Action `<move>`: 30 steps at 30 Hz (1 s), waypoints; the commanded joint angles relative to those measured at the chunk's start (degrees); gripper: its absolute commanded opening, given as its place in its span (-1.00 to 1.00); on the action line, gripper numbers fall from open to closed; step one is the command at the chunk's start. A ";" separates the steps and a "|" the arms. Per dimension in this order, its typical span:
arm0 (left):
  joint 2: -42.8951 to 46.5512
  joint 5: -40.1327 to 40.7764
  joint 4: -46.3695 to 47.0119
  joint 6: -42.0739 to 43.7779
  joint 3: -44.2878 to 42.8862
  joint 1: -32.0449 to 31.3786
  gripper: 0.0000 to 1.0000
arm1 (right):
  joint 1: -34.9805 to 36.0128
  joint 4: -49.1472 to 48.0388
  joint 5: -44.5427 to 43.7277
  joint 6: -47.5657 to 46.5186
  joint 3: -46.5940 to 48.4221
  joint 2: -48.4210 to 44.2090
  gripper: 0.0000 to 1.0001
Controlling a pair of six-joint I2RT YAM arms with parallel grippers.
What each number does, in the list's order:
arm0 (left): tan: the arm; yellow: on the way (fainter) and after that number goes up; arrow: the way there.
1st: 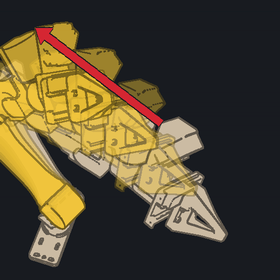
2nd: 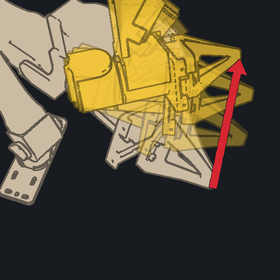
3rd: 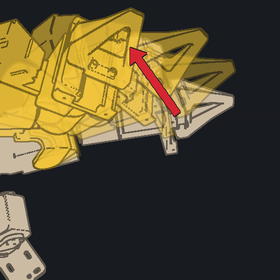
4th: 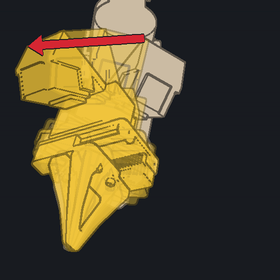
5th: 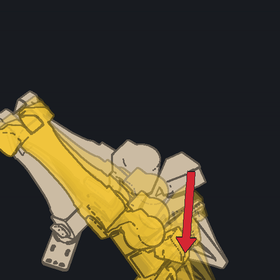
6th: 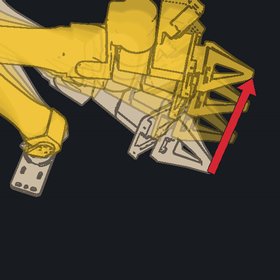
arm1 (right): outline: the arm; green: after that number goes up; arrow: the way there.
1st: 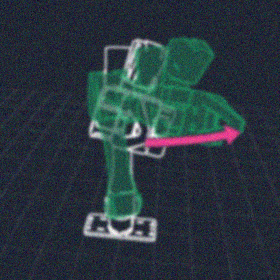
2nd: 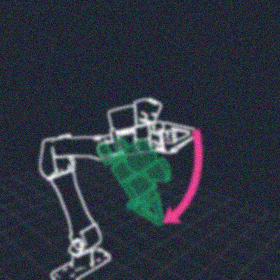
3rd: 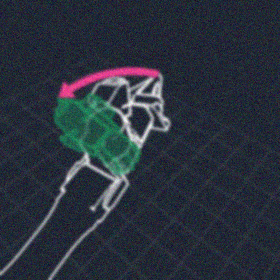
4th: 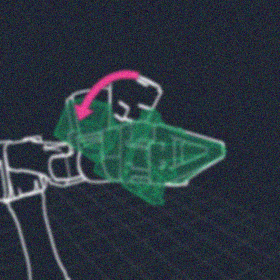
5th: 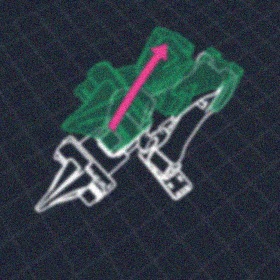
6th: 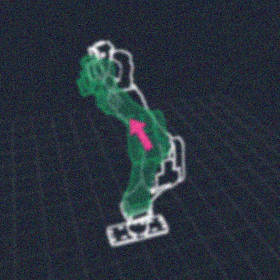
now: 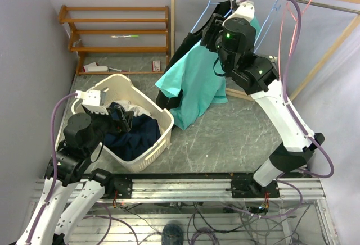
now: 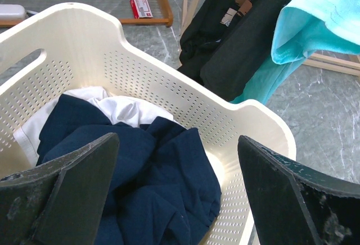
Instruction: Remove the t-shirt from the hanger
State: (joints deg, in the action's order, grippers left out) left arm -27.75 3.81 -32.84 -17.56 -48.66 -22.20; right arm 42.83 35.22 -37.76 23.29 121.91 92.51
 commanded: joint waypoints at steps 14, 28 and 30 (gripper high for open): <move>0.36 -1.13 1.38 -0.04 0.30 0.31 0.97 | -0.01 1.78 -3.35 0.12 0.52 3.52 -0.41; -0.44 -2.53 1.75 0.40 0.32 0.32 0.30 | -3.00 0.99 -6.60 0.13 -12.48 -6.62 -0.69; -0.97 -2.54 1.58 0.49 0.16 0.31 0.14 | -3.47 0.88 -6.58 0.10 -13.30 -7.11 -0.78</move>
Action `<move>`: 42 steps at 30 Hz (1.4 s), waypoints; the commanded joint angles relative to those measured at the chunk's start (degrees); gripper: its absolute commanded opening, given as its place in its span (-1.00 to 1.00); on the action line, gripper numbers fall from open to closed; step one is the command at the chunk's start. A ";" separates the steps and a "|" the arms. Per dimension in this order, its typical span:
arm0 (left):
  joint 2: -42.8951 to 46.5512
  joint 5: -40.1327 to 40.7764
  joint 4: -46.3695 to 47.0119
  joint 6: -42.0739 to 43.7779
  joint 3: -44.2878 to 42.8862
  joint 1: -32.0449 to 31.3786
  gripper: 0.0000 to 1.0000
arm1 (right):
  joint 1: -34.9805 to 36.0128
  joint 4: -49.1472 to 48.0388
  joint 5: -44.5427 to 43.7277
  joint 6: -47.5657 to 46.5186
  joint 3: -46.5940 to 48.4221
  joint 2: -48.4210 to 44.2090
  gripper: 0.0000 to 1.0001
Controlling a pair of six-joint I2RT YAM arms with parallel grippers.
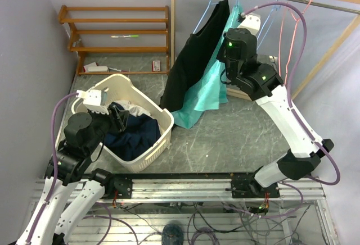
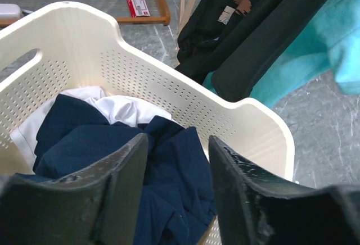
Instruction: Remove the t-shirt from the hanger
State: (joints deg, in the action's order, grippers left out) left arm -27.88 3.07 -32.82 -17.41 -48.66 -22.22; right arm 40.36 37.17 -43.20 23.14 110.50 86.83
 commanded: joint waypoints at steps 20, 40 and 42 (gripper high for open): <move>-1.09 -1.73 1.53 0.26 0.06 0.33 0.24 | -1.63 -7.43 -0.29 -13.72 8.73 -3.73 -1.00; 1.27 -11.03 6.81 1.31 0.93 0.33 0.78 | -1.57 10.47 30.64 -5.84 -8.88 -28.87 -1.00; 0.61 -15.20 9.49 1.01 0.55 0.33 0.78 | -1.65 12.74 34.60 -5.69 -10.77 -32.27 -1.00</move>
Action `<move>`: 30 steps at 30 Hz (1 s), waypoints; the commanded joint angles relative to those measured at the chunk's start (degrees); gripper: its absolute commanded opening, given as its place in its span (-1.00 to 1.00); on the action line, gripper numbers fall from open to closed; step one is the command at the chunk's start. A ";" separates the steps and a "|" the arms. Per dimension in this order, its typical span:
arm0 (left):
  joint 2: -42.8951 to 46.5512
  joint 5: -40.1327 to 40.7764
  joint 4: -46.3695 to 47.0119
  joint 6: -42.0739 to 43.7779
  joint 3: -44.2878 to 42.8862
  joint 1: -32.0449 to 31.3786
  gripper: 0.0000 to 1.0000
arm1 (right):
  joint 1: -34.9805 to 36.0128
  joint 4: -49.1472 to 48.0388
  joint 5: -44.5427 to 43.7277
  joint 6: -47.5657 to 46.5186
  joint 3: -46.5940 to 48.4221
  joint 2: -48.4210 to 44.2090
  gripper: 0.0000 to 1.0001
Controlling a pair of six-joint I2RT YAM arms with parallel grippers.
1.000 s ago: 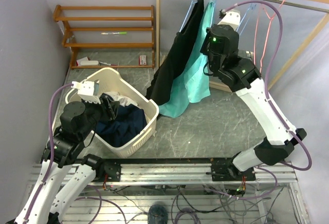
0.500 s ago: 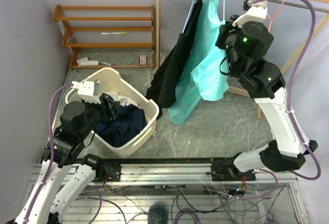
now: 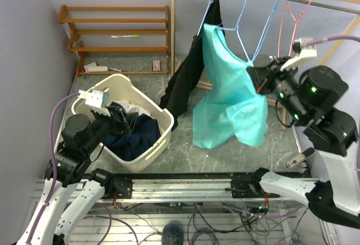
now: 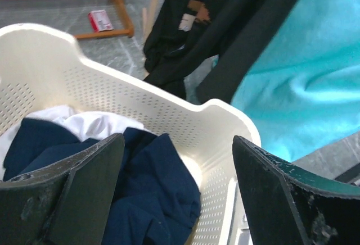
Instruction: Remove the t-shirt from the hanger
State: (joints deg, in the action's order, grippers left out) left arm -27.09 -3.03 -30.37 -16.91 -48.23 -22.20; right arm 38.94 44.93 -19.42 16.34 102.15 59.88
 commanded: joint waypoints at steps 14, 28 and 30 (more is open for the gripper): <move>-24.04 -53.42 41.14 -16.56 -18.15 0.23 0.71 | -0.24 12.80 34.62 0.55 -9.69 -16.59 -1.00; -32.93 -56.42 49.30 -20.05 -22.44 -7.20 0.72 | -0.20 2.28 46.37 2.92 -15.93 -18.08 -1.00; -33.97 -55.92 48.66 -18.91 -22.69 -9.61 0.70 | -0.26 1.42 47.00 3.22 -15.78 -17.95 -1.00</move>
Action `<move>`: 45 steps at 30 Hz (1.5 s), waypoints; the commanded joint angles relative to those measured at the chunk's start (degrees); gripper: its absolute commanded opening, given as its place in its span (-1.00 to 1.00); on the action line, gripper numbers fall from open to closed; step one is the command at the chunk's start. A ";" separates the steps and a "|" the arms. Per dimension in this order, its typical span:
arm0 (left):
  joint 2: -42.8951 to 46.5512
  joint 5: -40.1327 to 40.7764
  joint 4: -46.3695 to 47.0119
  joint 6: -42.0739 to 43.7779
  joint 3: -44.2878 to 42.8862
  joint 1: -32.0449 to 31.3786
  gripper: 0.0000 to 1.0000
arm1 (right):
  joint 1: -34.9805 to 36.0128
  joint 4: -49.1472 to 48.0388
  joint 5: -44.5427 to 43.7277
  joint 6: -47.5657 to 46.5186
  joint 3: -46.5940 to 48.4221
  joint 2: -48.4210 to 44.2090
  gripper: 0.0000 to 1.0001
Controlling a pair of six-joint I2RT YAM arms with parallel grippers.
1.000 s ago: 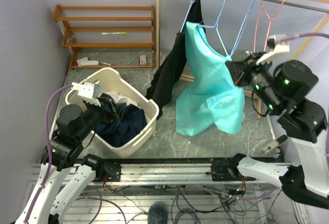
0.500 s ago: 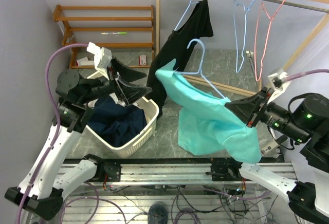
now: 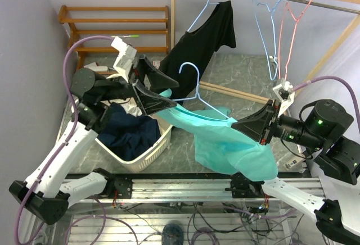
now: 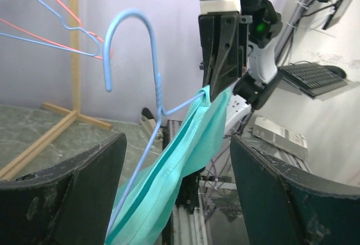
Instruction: Remove the t-shirt from the hanger
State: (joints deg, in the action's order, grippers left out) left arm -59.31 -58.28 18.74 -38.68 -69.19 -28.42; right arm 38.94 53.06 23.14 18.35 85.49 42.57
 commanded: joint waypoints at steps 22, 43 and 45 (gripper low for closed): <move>-7.65 10.30 -12.57 15.15 -8.75 -14.70 -0.74 | -0.24 -9.63 6.05 1.98 -3.32 -0.29 -1.00; -1.77 16.03 -23.44 21.35 -12.40 -14.69 -0.86 | -0.18 5.82 -21.18 -0.03 -4.75 -9.92 0.04; -1.53 15.99 -23.70 21.24 -12.42 -14.70 -0.86 | -0.18 6.19 -21.66 -0.02 -5.00 -10.14 -0.14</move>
State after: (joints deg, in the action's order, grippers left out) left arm -61.98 -45.06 -5.65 -18.46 -79.35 -43.38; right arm 38.59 55.53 6.90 18.61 79.92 33.15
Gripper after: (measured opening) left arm 0.101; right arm 0.499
